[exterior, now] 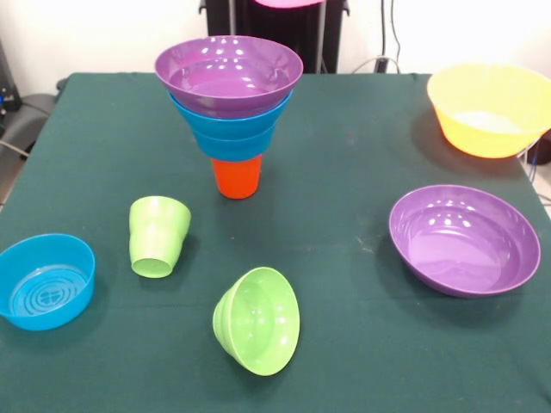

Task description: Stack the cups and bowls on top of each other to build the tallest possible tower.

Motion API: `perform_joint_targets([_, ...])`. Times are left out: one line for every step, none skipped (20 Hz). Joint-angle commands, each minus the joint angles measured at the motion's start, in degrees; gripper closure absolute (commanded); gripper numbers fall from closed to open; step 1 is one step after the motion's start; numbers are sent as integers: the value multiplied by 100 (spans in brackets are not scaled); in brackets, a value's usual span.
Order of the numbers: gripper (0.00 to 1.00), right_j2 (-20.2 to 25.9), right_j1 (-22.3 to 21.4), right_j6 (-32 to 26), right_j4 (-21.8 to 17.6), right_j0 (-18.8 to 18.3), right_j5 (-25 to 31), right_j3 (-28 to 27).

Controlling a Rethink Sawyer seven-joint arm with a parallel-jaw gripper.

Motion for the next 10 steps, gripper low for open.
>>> perform_joint_targets([100,214,388,317,-722,-140,-109,58])
perform_joint_targets([100,236,395,293,-734,-165,-170,78])
perform_joint_targets([100,270,403,234,-763,-213,-322,122])
perform_joint_targets([100,297,406,215,-795,-237,-403,139])
perform_joint_targets([100,319,398,189,-828,-256,-505,185])
perform_joint_targets([100,339,402,147,-877,-275,-619,208])
perform_joint_targets([100,367,385,131,-896,-292,-739,272])
perform_joint_targets([100,385,348,93,-944,-279,-867,335])
perform_joint_targets([100,402,334,85,-970,-283,-964,378])
perform_joint_targets([100,419,325,75,-996,-291,-1017,399])
